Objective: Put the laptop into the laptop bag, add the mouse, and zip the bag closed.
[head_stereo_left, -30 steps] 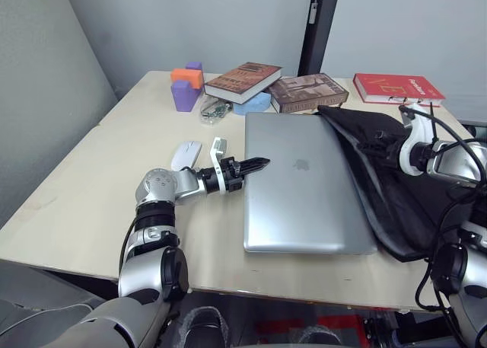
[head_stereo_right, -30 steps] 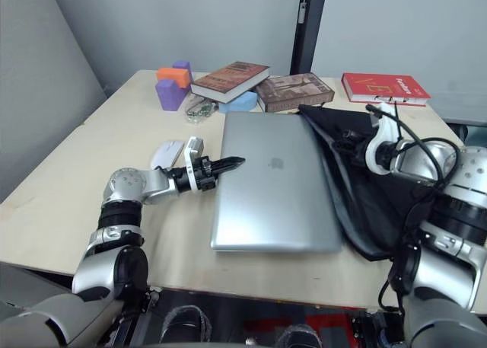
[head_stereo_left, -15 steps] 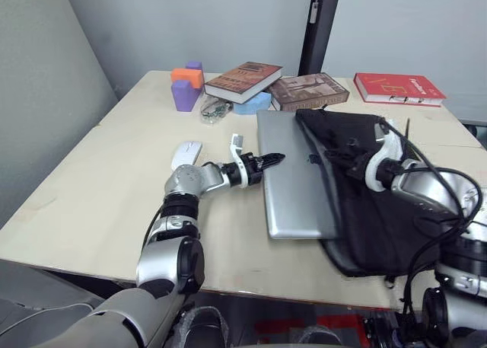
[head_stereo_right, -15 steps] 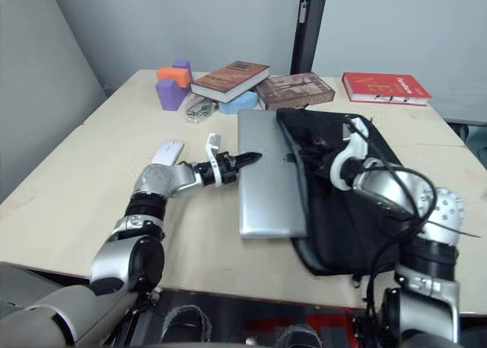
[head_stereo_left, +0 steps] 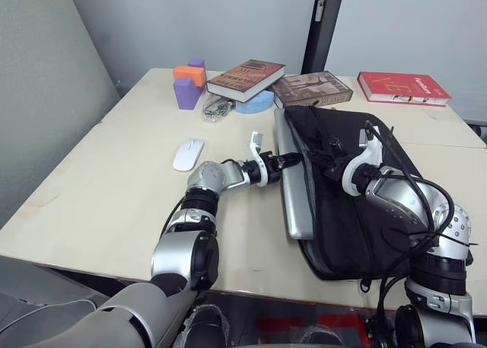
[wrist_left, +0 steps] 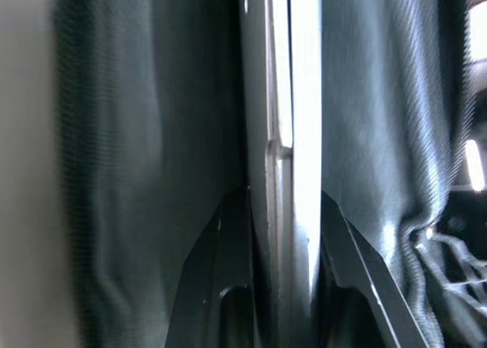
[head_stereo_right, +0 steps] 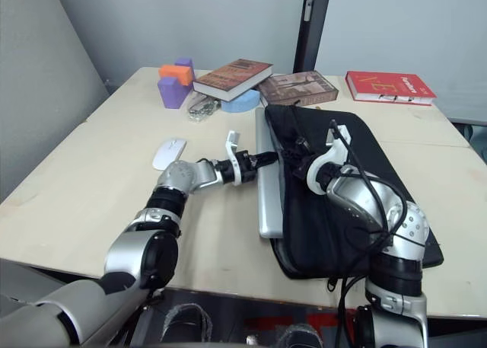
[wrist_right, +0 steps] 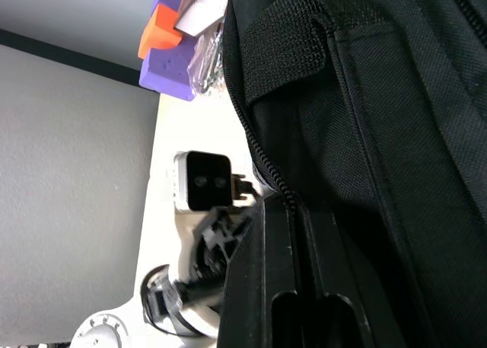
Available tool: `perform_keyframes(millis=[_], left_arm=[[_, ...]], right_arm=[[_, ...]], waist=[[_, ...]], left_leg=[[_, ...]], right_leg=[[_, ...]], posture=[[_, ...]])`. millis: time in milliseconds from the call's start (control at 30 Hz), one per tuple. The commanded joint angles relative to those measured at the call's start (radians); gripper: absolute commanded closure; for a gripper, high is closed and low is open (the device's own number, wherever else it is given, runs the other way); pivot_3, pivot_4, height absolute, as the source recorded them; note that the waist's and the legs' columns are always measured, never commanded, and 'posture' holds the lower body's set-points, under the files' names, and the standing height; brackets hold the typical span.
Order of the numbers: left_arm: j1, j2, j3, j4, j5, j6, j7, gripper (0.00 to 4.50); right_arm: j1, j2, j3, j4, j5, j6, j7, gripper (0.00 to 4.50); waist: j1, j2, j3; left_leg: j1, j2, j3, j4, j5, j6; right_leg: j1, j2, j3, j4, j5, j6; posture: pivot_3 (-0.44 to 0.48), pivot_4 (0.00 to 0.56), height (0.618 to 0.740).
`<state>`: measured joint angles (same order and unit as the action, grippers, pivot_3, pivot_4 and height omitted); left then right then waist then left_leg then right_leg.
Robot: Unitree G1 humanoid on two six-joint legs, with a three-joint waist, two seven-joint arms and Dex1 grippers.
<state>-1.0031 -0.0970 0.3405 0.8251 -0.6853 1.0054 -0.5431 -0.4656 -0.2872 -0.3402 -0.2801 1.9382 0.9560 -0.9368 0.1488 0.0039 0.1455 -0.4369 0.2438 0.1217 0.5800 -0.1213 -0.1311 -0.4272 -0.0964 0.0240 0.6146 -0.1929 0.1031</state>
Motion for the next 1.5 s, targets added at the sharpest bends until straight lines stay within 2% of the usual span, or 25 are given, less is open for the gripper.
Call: perform_keyframes(millis=[33, 367, 533, 900, 967, 1267, 1333, 1500], left_arm=[[-0.068, -0.049, -0.026, -0.017, -0.014, -0.009, -0.042, 4.06], [-0.099, -0.108, -0.018, 0.039, -0.017, -0.025, -0.024, 4.06], [-0.112, -0.146, -0.026, 0.069, -0.005, -0.085, -0.018, 4.06], [-0.096, -0.167, -0.122, 0.082, 0.044, -0.092, -0.029, 4.06], [-0.099, -0.161, -0.121, 0.085, 0.042, -0.094, -0.023, 3.15], [-0.089, -0.096, -0.112, 0.027, 0.014, -0.040, -0.045, 0.02], [-0.083, -0.076, -0.111, 0.012, 0.016, -0.025, -0.047, 0.02], [-0.041, 0.060, -0.124, -0.095, 0.030, 0.065, -0.069, 0.02]], right_arm=[[-0.038, 0.011, 0.006, -0.017, 0.034, -0.032, -0.024, 4.46], [-0.051, 0.022, 0.003, -0.013, 0.034, -0.034, -0.033, 4.46], [-0.051, 0.027, 0.005, -0.020, 0.034, -0.037, -0.039, 4.46], [-0.048, 0.028, 0.002, -0.035, 0.034, -0.050, -0.049, 4.46], [-0.050, 0.024, 0.000, -0.032, 0.034, -0.047, -0.047, 4.50], [-0.056, 0.004, -0.005, -0.016, 0.034, -0.035, -0.037, 4.50], [-0.055, 0.000, -0.005, -0.016, 0.034, -0.032, -0.034, 4.50], [-0.064, -0.030, -0.015, 0.008, 0.034, -0.018, -0.013, 4.50]], waist=[[-0.001, 0.000, 0.000], [-0.005, 0.000, 0.000], [-0.002, 0.000, 0.000], [0.000, 0.000, 0.000], [0.000, 0.000, 0.000], [-0.001, 0.001, -0.001], [-0.002, 0.001, -0.001], [-0.009, 0.002, -0.001]], left_leg=[[0.000, 0.000, 0.000, 0.000, 0.000, 0.000], [0.000, 0.000, 0.000, 0.001, 0.000, 0.000], [0.000, 0.000, 0.000, 0.001, 0.000, 0.000], [0.000, 0.000, 0.000, 0.002, 0.000, 0.000], [0.000, 0.000, 0.000, 0.002, 0.000, 0.000], [0.000, 0.000, 0.000, 0.003, 0.001, 0.001], [0.000, 0.000, 0.000, 0.003, 0.001, 0.001], [0.000, 0.000, 0.000, 0.003, 0.001, 0.001]], right_leg=[[0.000, 0.000, 0.000, 0.000, 0.000, 0.000], [-0.001, 0.000, 0.001, 0.001, 0.000, 0.001], [-0.001, 0.000, 0.001, 0.001, 0.001, 0.001], [-0.001, 0.000, 0.001, 0.002, 0.001, 0.002], [-0.001, 0.000, 0.001, 0.002, 0.001, 0.002], [-0.001, -0.001, 0.001, 0.003, 0.001, 0.002], [-0.001, -0.001, 0.001, 0.003, 0.001, 0.002], [-0.001, -0.001, 0.001, 0.004, 0.001, 0.002]], posture=[[0.000, 0.150, 0.740], [0.000, 0.150, 0.740], [0.000, 0.150, 0.740], [0.000, 0.150, 0.740], [0.000, 0.150, 0.740], [0.000, 0.150, 0.740], [0.000, 0.150, 0.740], [0.000, 0.150, 0.740]])
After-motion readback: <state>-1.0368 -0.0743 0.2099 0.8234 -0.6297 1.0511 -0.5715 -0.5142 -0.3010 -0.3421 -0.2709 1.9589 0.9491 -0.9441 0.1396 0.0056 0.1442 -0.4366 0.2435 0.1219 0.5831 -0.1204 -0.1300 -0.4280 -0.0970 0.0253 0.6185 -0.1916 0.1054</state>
